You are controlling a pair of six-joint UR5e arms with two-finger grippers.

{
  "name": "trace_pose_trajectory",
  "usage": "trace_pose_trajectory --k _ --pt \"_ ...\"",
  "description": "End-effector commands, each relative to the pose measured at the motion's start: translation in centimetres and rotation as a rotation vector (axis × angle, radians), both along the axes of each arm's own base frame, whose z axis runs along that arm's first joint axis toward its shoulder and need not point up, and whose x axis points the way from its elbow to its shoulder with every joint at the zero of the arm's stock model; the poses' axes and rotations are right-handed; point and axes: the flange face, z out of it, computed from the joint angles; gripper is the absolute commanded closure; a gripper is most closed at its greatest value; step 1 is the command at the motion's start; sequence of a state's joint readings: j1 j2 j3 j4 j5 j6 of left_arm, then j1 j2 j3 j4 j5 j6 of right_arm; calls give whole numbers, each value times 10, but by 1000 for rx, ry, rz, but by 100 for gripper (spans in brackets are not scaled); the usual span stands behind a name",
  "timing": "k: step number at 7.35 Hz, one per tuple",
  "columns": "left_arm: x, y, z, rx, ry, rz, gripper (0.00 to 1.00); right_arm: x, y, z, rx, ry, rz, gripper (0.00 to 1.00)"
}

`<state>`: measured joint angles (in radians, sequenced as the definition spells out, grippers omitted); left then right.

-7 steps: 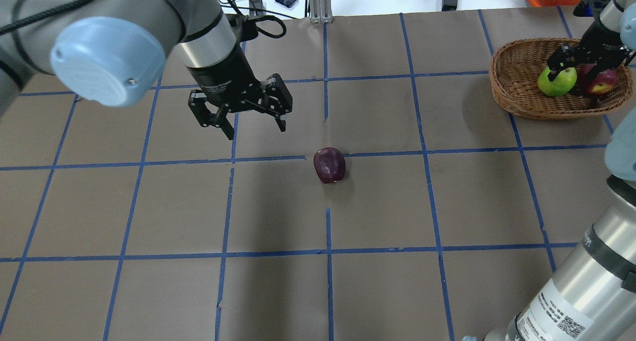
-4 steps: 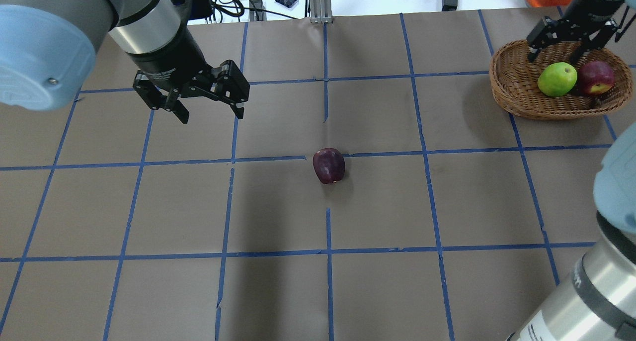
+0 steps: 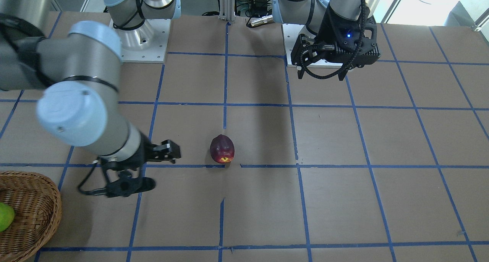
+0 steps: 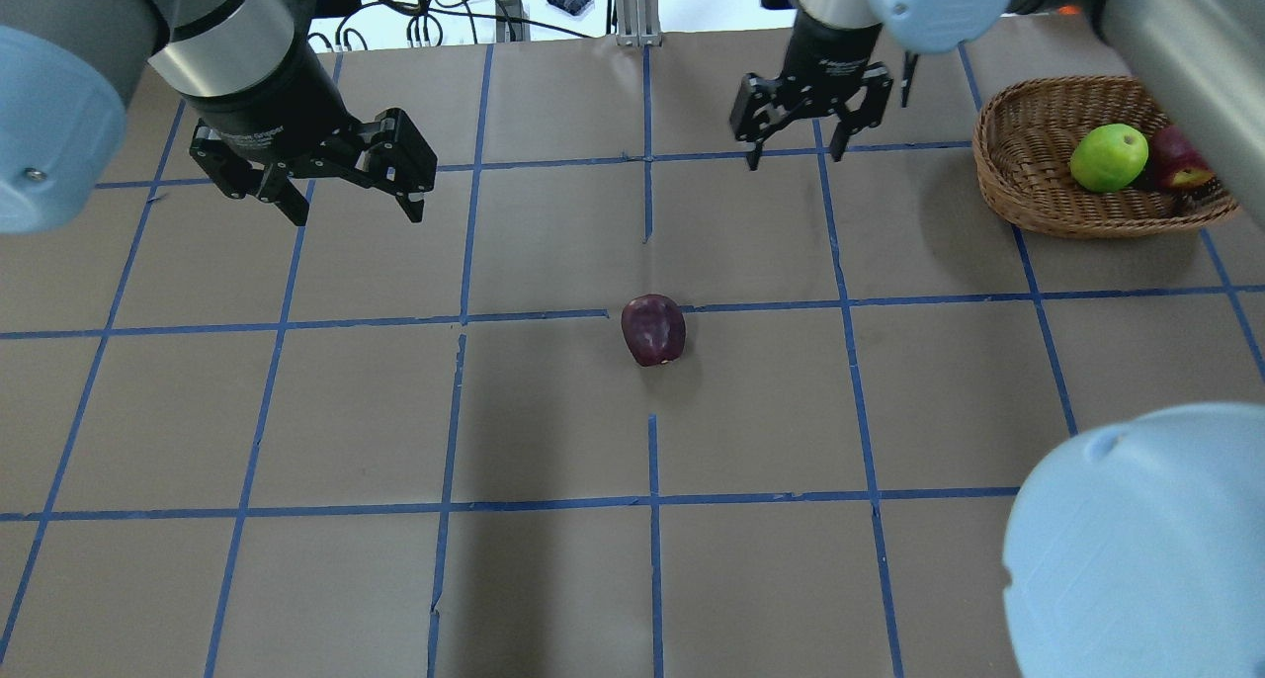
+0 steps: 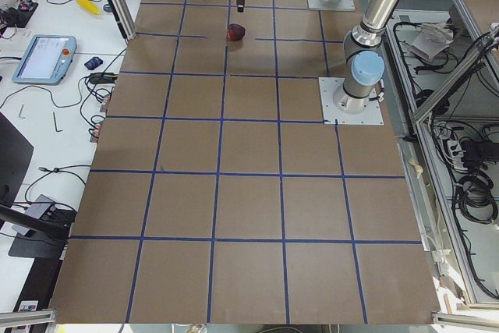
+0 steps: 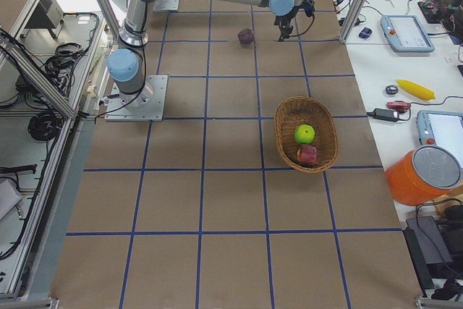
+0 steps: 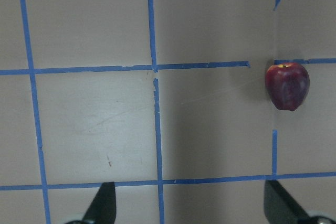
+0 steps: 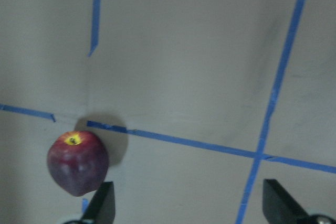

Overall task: Put all apples into basket
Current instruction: 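Lower the right gripper onto the dark red apple and grasp it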

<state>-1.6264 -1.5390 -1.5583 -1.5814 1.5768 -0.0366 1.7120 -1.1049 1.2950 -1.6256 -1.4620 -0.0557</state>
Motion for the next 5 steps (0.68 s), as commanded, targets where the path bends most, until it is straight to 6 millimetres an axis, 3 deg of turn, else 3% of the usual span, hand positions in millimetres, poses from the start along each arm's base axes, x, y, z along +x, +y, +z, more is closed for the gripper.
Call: trace_pose_trajectory --k 1,3,5 --pt "2 0 1 -7 -8 1 0 80 41 -33 -9 -6 66 0" --pt "7 -2 1 -5 -8 9 0 85 65 -85 -39 -17 83 0" --pt "6 -2 2 -8 0 7 0 93 79 -106 -46 -25 58 0"
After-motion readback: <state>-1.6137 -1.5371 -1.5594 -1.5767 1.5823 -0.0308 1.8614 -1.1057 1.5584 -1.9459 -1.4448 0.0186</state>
